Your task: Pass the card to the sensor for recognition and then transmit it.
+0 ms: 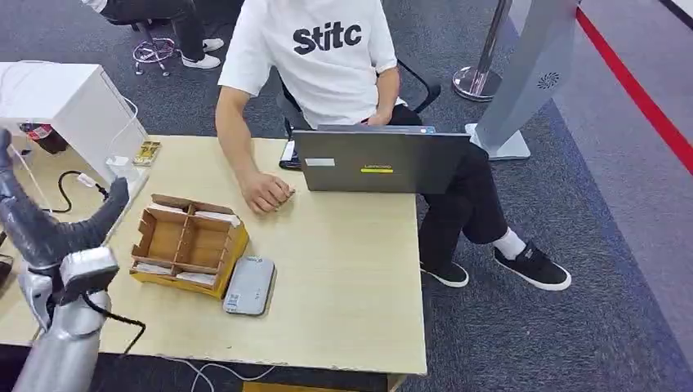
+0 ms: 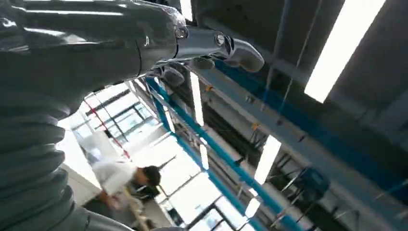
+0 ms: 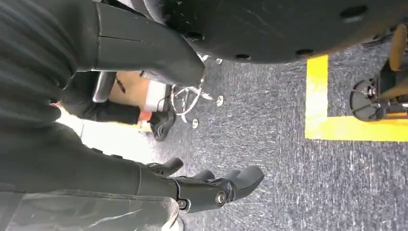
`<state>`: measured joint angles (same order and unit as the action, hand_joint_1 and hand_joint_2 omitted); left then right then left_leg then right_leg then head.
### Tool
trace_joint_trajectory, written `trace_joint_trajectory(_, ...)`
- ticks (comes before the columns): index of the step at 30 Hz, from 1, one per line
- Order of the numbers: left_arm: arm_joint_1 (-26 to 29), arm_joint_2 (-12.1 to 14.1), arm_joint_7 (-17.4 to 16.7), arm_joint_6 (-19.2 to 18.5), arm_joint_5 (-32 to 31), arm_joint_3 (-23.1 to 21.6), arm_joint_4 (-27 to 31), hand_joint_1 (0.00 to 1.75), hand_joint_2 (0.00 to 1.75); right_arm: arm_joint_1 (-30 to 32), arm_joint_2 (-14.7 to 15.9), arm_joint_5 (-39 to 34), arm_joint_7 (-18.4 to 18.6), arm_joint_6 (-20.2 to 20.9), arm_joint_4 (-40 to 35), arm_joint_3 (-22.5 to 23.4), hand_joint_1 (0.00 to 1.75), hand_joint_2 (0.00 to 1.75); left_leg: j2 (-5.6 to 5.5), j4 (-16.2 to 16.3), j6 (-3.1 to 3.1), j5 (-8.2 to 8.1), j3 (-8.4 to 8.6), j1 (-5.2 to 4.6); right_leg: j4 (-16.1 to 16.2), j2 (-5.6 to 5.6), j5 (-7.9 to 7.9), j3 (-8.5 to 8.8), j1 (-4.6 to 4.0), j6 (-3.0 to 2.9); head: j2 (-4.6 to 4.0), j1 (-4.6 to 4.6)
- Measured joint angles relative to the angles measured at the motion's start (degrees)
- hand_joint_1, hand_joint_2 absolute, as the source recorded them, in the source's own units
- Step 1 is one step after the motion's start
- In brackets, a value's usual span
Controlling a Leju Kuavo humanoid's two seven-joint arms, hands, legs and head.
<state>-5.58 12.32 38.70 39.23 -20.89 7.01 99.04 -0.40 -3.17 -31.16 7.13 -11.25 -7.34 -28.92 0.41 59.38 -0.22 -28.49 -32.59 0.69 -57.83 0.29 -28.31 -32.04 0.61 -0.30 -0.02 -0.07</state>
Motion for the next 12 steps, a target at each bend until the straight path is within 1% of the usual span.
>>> trace_joint_trajectory(2,5.4,-5.6,1.2,0.0,5.1,2.2,9.9,0.0,1.75,0.2,-0.3,-0.9,0.0,-0.8,0.1,0.0,0.0,1.75,0.17,0.0,0.09,-0.13,-0.03,-0.01,0.0,0.15,0.0,-0.02,0.0,0.03,-0.02,-0.02)
trace_joint_trajectory(4,10.2,-11.4,1.3,0.0,13.4,5.6,18.2,0.0,1.75,0.5,-0.6,-1.8,-0.1,-1.6,0.2,0.1,0.0,1.75,0.2,0.0,0.09,-0.26,0.01,-0.02,0.0,0.17,-0.04,0.0,0.01,0.08,-0.02,0.0)
trace_joint_trajectory(5,12.5,-13.9,1.4,-0.8,18.3,7.9,22.0,0.0,1.75,0.6,-0.8,-2.4,-0.3,-2.0,0.2,0.2,0.0,1.75,0.22,0.0,0.14,-0.29,0.01,-0.01,0.0,0.18,-0.11,0.0,0.01,0.19,-0.02,-0.02)
trace_joint_trajectory(6,14.5,-16.4,1.4,-2.9,23.4,10.4,24.0,0.0,1.75,0.8,-0.9,-3.0,-0.4,-2.3,0.2,0.2,0.0,1.75,0.18,0.0,0.16,-0.3,0.01,-0.01,0.0,0.12,-0.15,0.03,0.01,0.21,-0.02,0.0)
trace_joint_trajectory(8,17.6,-21.0,1.4,-9.1,33.7,17.5,24.7,0.0,1.75,1.0,-1.2,-4.2,-0.7,-3.0,0.2,0.2,0.0,1.75,-0.02,0.0,0.18,-0.31,0.0,0.01,0.0,-0.05,-0.23,0.03,0.01,0.21,-0.02,0.0)
trace_joint_trajectory(9,18.6,-22.7,1.3,-12.4,37.8,20.9,23.7,0.0,1.75,1.0,-1.4,-4.5,-1.2,-3.2,0.3,0.3,0.0,1.75,-0.04,0.0,0.17,-0.31,-0.01,0.03,0.0,-0.05,-0.23,0.03,0.0,0.2,-0.02,-0.02)
trace_joint_trajectory(10,19.3,-24.1,1.3,-14.8,40.4,24.1,21.6,0.0,1.75,1.0,-1.6,-4.8,-1.5,-3.2,0.5,0.3,0.0,1.75,-0.04,0.0,0.16,-0.3,0.01,0.03,0.0,-0.05,-0.23,0.02,0.0,0.2,-0.02,-0.08)
trace_joint_trajectory(12,19.5,-26.3,1.2,-17.7,42.9,29.7,16.1,0.0,1.75,1.0,-1.6,-4.9,-1.6,-3.0,0.6,0.4,0.0,1.75,-0.03,-0.1,0.07,-0.24,0.04,0.05,0.0,-0.03,-0.22,0.05,-0.02,0.18,-0.02,-0.11)
